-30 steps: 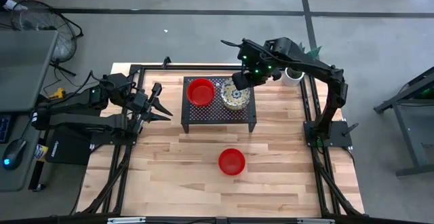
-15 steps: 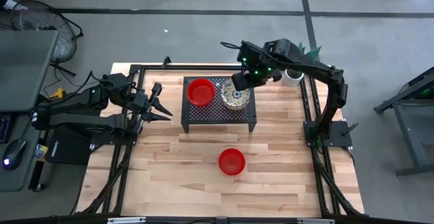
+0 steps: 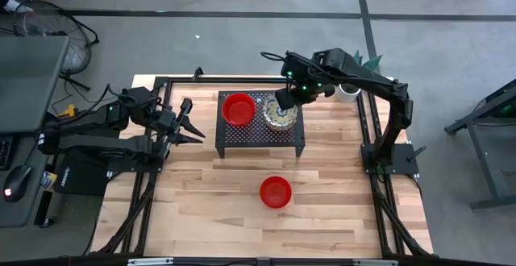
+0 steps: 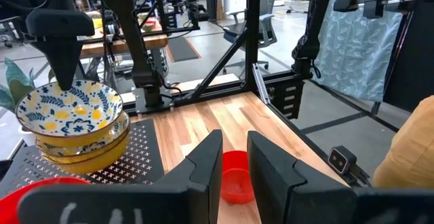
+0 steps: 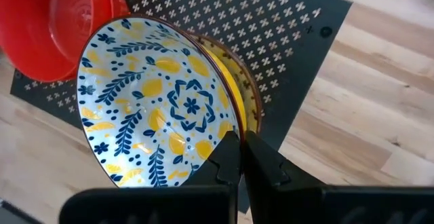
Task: Pick & Place Mini bowls
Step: Stack the yellow patterned bowl on top of the yellow patterned bowl on the shelf
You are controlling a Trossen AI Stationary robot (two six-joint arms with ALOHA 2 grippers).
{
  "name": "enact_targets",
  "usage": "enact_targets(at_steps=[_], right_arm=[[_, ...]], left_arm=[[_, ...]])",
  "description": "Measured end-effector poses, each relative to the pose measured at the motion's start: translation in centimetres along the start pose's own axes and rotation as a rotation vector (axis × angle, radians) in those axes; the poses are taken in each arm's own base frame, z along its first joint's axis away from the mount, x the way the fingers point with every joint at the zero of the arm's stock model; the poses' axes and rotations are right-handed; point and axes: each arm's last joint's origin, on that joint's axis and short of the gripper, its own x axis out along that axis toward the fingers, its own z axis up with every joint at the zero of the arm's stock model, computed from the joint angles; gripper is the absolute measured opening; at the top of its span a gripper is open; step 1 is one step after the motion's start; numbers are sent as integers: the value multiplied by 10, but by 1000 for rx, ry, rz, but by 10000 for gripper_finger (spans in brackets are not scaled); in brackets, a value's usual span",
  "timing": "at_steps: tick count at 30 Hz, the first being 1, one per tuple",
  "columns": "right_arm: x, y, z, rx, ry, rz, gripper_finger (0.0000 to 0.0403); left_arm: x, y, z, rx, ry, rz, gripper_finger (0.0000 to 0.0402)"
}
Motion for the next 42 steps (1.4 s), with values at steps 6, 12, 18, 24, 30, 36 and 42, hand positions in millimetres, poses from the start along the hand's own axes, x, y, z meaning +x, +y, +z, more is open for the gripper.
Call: enact_targets(at_steps=[6,12,18,24,30,36,42], right_arm=[[0,2,-3,-22,-21,-18,0],[26,3,-5,-33,16,-40,0],[35,5,-3,-44,-1,2,0],[35,2,1,-43,16,24,0],[35,-1,4,-35,53,55,0],[35,-5,8,-30,72,69,0],[35,-5,9,-31,81,82,0]], left_arm=[[0,0,1,4,-8,1,65],[0,0,1,6,-10,10,65],[0,0,1,6,-10,11,65],[0,0,1,6,-10,12,65],[0,0,1,-2,-9,12,65],[0,1,1,-5,-9,17,65],[0,1,1,-12,-9,17,65]])
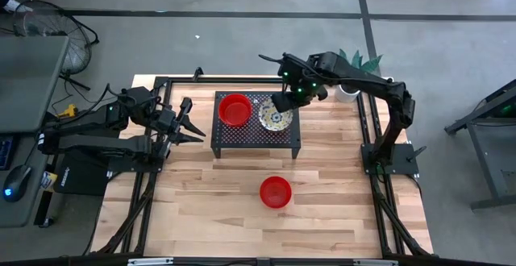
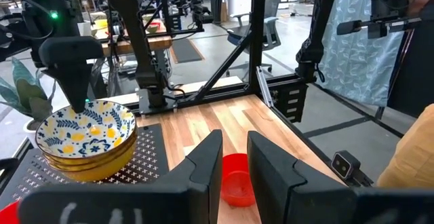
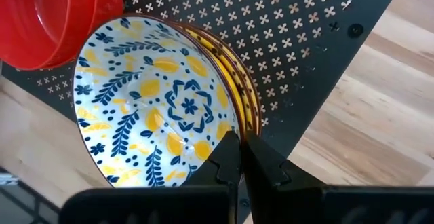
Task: Pick & Place Mini bowls
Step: Stack the yellow patterned bowl on top of the yellow patterned bowl on the shelf
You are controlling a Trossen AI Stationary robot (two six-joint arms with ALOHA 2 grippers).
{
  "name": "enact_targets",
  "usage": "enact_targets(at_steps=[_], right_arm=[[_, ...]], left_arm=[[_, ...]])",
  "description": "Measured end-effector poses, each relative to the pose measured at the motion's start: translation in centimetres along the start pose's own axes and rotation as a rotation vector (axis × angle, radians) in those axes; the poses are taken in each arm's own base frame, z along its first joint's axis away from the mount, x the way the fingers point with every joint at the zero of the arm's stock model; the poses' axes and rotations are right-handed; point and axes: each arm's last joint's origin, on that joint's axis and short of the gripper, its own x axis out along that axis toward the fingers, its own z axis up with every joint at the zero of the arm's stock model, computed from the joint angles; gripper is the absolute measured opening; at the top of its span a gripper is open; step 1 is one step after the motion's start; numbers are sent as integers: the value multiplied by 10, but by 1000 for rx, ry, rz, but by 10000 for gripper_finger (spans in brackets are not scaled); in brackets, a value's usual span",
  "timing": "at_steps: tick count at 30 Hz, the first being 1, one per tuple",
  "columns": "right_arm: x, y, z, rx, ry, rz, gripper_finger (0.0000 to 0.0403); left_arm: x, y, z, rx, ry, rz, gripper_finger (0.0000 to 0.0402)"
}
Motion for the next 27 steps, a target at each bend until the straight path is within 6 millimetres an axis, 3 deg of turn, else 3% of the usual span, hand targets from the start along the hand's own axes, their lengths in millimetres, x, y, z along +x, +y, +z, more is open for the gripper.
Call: enact_targets(at_steps=[14,27], right_arm=[[-1,-3,4,-18,29,33,3],[-1,-7,10,-30,-21,14,76]], left_arm=[[0,0,0,-2,0,1,65],[0,0,0,-3,0,2,65]])
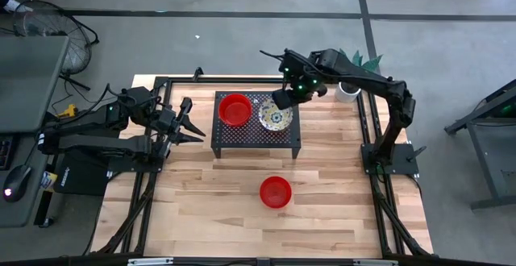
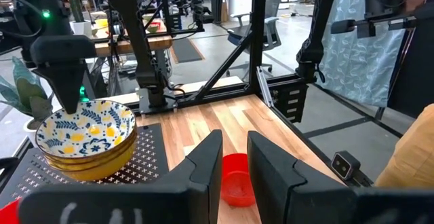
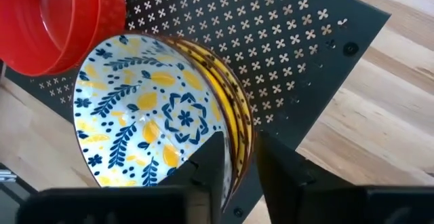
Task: Pick & Place Mini bowls
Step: Stack the yellow patterned bowl on top of the yellow patterned bowl on the shelf
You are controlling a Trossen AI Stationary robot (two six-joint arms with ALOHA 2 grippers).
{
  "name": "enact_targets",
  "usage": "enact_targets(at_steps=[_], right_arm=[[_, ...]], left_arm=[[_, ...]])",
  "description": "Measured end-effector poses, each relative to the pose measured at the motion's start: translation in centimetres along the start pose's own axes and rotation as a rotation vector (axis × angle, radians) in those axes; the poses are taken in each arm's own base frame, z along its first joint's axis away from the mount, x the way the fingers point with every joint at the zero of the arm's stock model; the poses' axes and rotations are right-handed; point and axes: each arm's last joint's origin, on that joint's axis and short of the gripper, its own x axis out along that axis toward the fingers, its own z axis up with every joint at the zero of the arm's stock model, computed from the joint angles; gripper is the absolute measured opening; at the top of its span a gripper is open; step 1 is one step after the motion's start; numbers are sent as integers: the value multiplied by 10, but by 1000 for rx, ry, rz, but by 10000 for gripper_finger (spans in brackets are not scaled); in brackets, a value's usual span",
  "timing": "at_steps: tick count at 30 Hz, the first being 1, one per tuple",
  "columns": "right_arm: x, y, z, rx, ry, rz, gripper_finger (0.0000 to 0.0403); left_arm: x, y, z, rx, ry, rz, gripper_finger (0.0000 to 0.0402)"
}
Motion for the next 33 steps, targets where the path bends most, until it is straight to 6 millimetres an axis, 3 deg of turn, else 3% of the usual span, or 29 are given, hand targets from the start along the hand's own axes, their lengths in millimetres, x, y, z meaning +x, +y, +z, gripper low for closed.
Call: enact_targets(at_steps=[4,9,15,20,23,29,33], right_arm=[[-5,-4,5,0,-25,24,94],[-28,-12,6,-22,-110,74,98],[-59,-16,-7,-222,-275,14,97],[-74,-9,-27,-385,-335,-16,49],[-77,-5,-35,-455,-334,-13,8],[-77,-4,-40,-529,-324,-47,2],[-60,-6,-45,-575,-319,1,1]], left_arm=[[0,0,0,-1,0,0,65],[0,0,0,-8,0,0,65],[0,0,0,-17,2,0,65],[0,0,0,-24,3,1,65],[0,0,0,-25,3,0,65],[0,0,0,-25,4,5,65],[0,0,0,-26,6,13,65]])
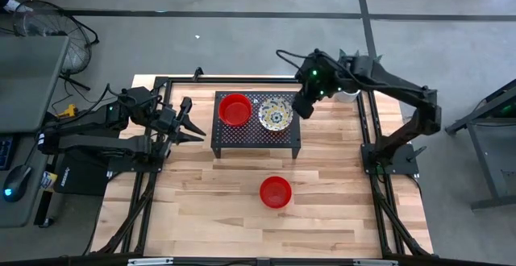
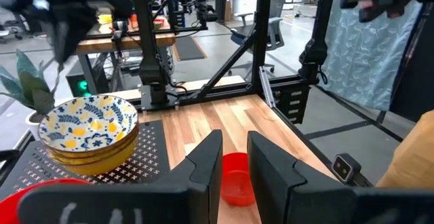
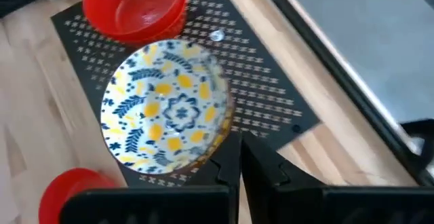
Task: Pick & Place Mini bowls
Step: Stack the yellow patterned bowl on top of the yellow patterned bowl on the shelf
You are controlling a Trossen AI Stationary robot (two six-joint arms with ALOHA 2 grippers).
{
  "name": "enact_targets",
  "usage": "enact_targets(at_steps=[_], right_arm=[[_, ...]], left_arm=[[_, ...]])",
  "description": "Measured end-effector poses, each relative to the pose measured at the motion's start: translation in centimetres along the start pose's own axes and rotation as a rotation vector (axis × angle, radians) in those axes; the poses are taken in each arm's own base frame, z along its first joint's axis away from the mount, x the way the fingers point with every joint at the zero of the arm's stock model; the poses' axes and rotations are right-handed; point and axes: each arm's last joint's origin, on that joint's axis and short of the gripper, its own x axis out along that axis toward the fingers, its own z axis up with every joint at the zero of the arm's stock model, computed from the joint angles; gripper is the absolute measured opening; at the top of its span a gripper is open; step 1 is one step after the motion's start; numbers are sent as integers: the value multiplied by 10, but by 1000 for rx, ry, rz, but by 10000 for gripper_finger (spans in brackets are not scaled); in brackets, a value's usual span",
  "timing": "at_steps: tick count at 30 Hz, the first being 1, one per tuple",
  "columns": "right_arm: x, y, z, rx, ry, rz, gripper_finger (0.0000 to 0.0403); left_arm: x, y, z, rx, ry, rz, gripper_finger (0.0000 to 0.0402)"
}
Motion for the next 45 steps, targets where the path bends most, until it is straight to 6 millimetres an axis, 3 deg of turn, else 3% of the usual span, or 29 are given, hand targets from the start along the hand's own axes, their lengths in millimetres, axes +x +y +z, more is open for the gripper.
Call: enact_targets(at_steps=[4,9,17,25,39,45], right_arm=[[15,-3,-20,11,-103,44,1],[21,-3,-37,-31,-386,190,0],[62,-7,-68,-128,-496,271,0],[81,-10,-79,-188,-640,309,0],[89,-35,-80,-254,-651,353,0],[94,-37,-80,-280,-634,384,0]], left_arm=[[0,0,0,0,2,14,65],[0,0,0,0,1,14,65],[0,2,0,7,2,62,65],[0,4,0,6,9,135,65],[-1,7,0,2,18,231,65],[-1,7,0,-1,19,248,65]])
